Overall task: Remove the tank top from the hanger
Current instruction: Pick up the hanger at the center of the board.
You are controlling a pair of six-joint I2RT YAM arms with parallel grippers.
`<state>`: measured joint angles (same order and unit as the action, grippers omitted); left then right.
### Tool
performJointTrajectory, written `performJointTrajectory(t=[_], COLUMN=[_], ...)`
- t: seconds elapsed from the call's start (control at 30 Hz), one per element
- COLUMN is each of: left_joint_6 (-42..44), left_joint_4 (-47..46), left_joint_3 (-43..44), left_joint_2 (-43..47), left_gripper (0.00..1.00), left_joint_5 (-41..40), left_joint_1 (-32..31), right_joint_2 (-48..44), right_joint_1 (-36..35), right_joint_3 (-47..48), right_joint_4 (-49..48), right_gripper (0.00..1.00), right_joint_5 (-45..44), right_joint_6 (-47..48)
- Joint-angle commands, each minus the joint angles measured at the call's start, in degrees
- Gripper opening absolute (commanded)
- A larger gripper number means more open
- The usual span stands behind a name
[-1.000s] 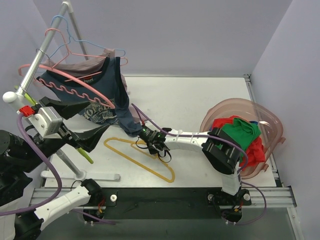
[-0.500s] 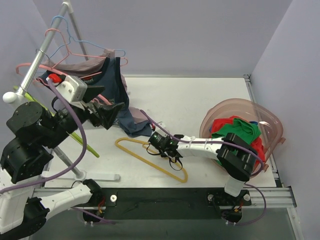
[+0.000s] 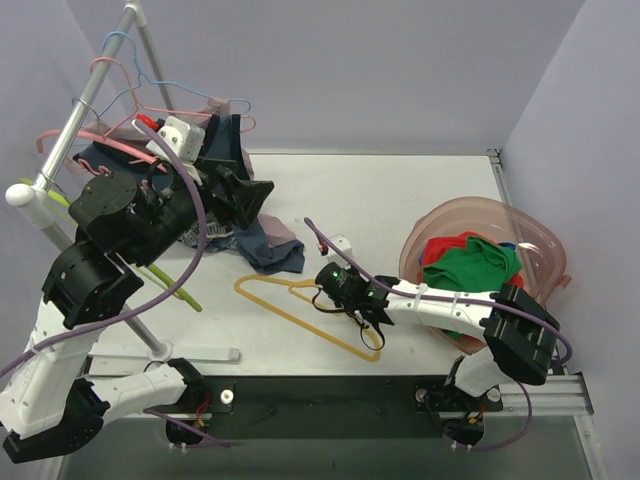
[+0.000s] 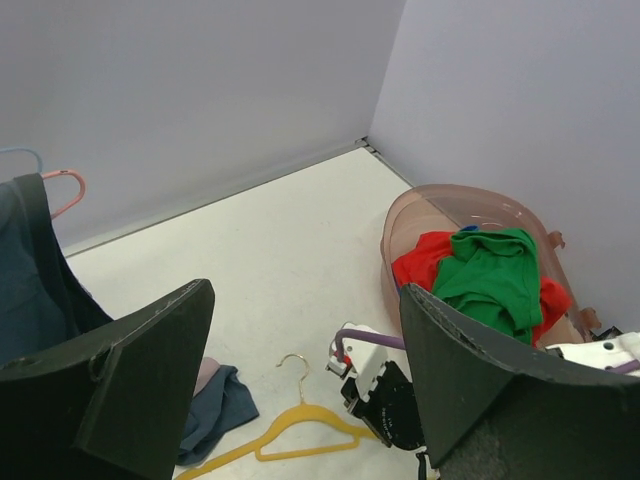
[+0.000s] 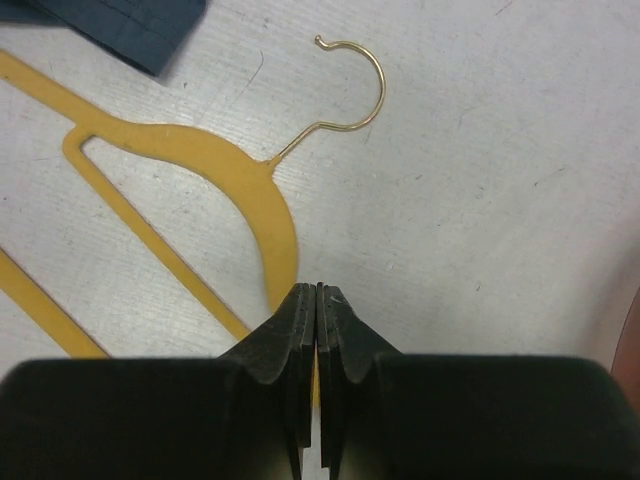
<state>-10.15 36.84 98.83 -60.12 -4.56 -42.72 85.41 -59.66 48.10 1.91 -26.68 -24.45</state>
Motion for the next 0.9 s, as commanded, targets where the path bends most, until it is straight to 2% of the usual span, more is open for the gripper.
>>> performJointTrajectory(t=[0.0,0.07,0.1,0.2,0.33,0.47,0.73,0.87], left_joint_6=[-0.8,-0.2,-0.3,-0.6,-1.9,-2.9,-1.5,-3.9], left_joint_4=[-3.5,-2.8,-2.9,-3.9,-4.6,-5.6,-6.3,-7.0], left_joint_3=[-0.4,-1.7,-3.7,-7.9,-15.7,-19.3,-20.7,-21.9], left_joint_2=[-1.5,-1.7,-1.1,0.7,2.5,1.2,-8.2,-15.0], left_gripper=[0.85,0.85,0.85,0.83,0.81,0.77,0.73,0.71], left_joint_5=[-1.7,-0.7,-0.1,3.1,3.2,2.3,-6.7,-12.0], left_joint_1=[-0.3,-0.3,-0.3,-0.7,-1.4,-2.7,-13.2,-14.8], right_joint_2=[-3.1,-6.2,-7.6,-13.6,-23.8,-35.1,-44.9,-48.0], right_joint_1=[1.3,2.7,3.1,3.1,3.3,3.0,1.0,0.6], right_joint_3=[0.3,-0.1,-1.1,-2.6,-3.2,0.0,4.6,4.9], right_joint_4=[4.7,7.9,8.6,12.8,20.6,26.8,32.1,33.3], right_gripper=[0.06,0.11,0.16,0.22,0.25,0.26,0.26,0.27], right_joint_5=[0.3,3.8,7.6,10.8,10.6,8.0,5.3,4.8], right_joint_6=[-4.5,-7.2,-9.1,-11.8,-14.5,-15.3,-14.8,-15.6])
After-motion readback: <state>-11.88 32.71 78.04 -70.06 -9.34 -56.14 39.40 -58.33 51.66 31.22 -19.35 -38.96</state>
